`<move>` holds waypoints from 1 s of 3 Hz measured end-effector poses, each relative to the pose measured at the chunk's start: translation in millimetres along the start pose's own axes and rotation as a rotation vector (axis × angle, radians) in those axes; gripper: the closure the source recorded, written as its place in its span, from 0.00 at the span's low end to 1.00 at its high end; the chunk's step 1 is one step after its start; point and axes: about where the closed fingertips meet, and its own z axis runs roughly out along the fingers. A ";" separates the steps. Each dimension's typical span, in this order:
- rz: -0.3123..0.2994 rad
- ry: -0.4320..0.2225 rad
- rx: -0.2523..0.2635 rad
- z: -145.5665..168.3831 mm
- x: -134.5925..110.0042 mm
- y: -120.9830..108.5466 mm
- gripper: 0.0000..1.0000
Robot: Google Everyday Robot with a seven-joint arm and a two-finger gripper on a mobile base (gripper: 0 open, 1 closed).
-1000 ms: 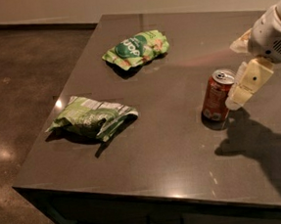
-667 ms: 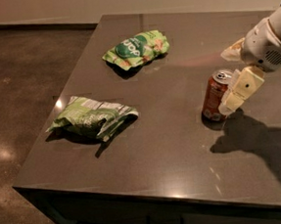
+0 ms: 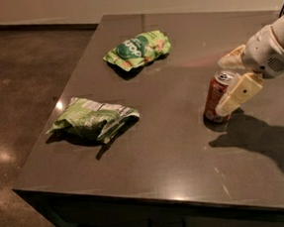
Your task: Knock coke can over
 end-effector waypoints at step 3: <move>-0.036 -0.020 -0.072 -8.9 -35.5 1.7 0.85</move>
Offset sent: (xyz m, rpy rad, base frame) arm -0.0051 0.0219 0.0273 0.1089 0.0044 0.0836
